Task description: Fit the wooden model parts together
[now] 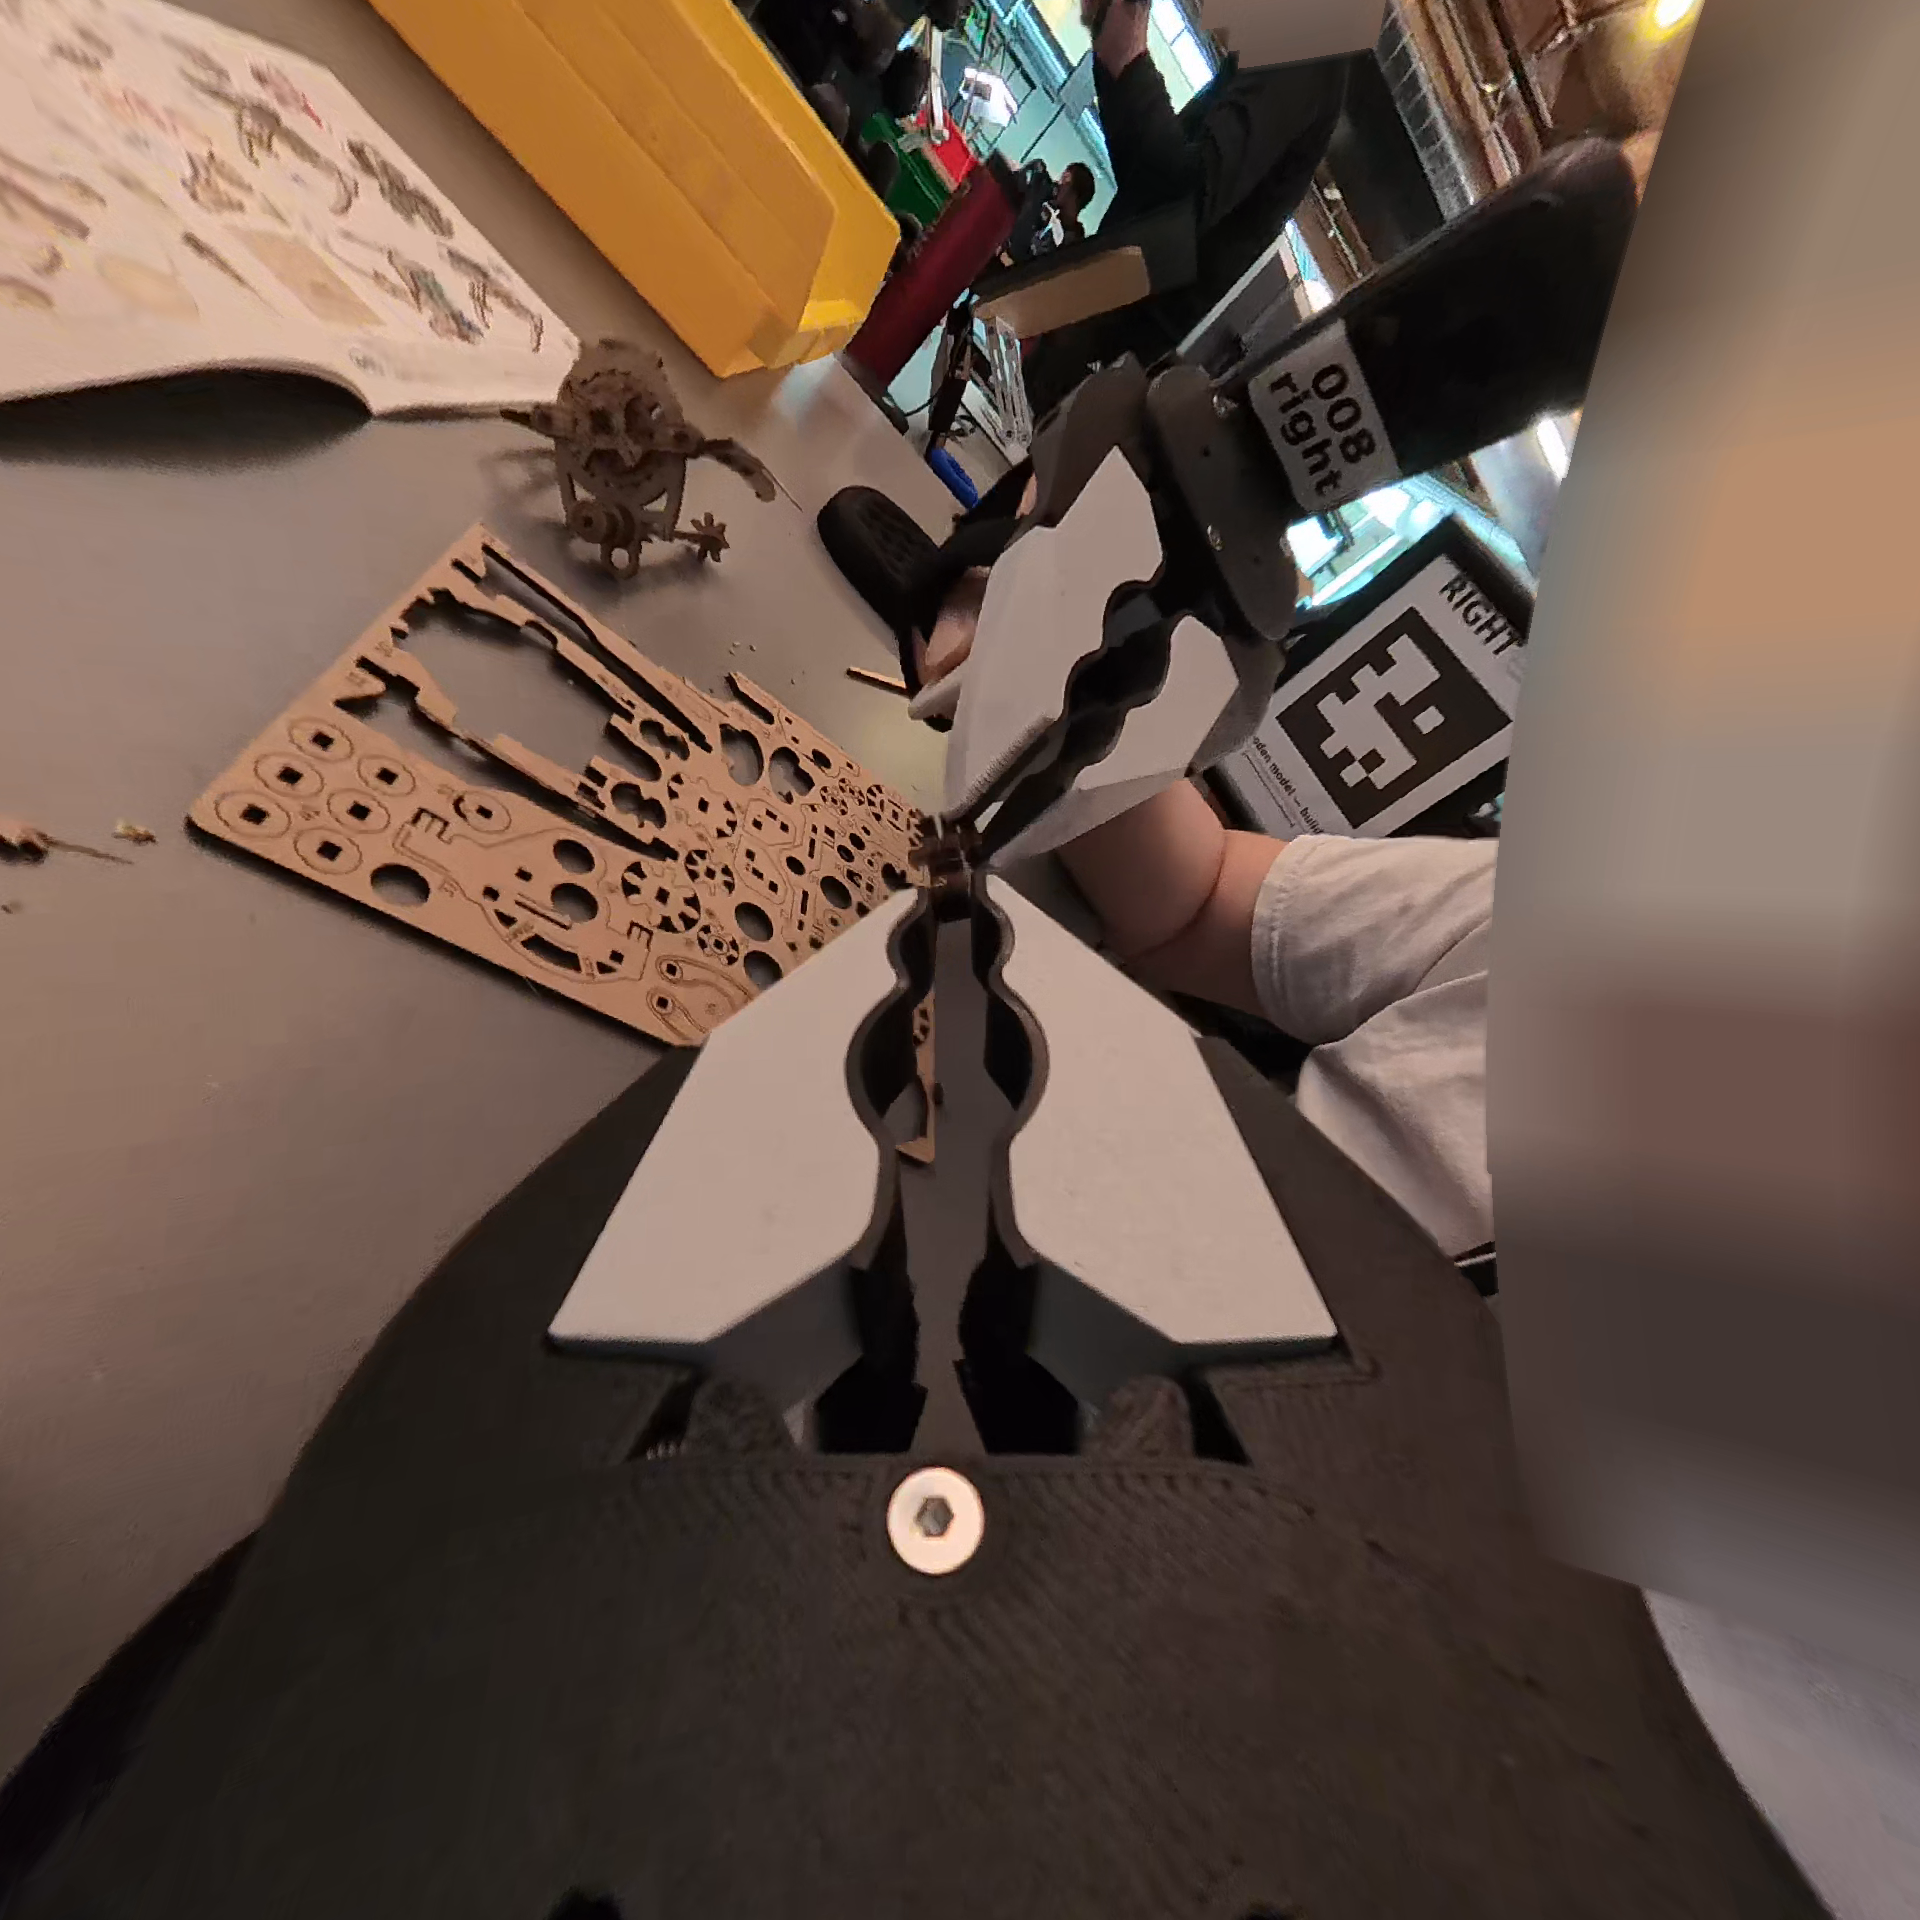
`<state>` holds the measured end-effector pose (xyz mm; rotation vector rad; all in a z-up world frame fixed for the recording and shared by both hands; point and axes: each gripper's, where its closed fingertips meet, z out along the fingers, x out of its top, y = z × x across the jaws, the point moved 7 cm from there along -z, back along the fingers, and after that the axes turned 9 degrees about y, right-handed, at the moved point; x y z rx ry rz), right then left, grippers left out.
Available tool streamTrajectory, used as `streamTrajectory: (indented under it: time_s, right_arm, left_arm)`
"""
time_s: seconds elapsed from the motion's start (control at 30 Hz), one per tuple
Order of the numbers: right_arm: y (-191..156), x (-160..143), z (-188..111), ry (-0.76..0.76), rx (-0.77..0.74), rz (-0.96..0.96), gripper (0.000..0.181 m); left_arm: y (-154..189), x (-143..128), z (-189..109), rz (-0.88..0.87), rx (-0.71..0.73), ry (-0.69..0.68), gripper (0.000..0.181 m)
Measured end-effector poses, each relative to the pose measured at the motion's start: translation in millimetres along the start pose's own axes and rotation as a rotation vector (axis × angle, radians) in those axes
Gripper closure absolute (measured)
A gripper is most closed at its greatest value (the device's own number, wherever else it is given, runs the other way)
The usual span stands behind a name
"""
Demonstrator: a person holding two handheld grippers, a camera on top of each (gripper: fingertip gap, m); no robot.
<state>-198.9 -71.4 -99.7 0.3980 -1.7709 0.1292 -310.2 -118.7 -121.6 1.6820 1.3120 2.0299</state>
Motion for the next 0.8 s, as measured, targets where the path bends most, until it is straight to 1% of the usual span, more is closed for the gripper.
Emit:
streamTrajectory:
  time_s: [0.1,0.17,0.47,0.7,0.8]
  right_arm:
    - [0.9,-6.0,4.3,-0.018,0.005,0.039,0.176]
    - [0.8,-9.8,7.4,-0.03,0.004,0.053,0.176]
    - [4.1,-16.9,12.1,0.003,0.04,0.166,0.175]
    - [3.4,-16.0,11.6,0.021,0.056,0.153,0.176]
    - [2.0,-19.0,14.0,-0.009,0.053,0.134,0.176]
  left_arm:
    - [-7.0,-3.7,-1.5,-0.124,0.009,-0.012,0.177]
    - [-11.1,-6.1,-2.7,-0.174,0.02,-0.023,0.177]
    - [-16.2,-7.0,-5.5,-0.214,0.025,-0.048,0.177]
    - [-15.5,-7.0,-5.6,-0.232,0.005,-0.055,0.177]
    - [-19.5,-9.9,-5.8,-0.27,0.01,-0.073,0.177]
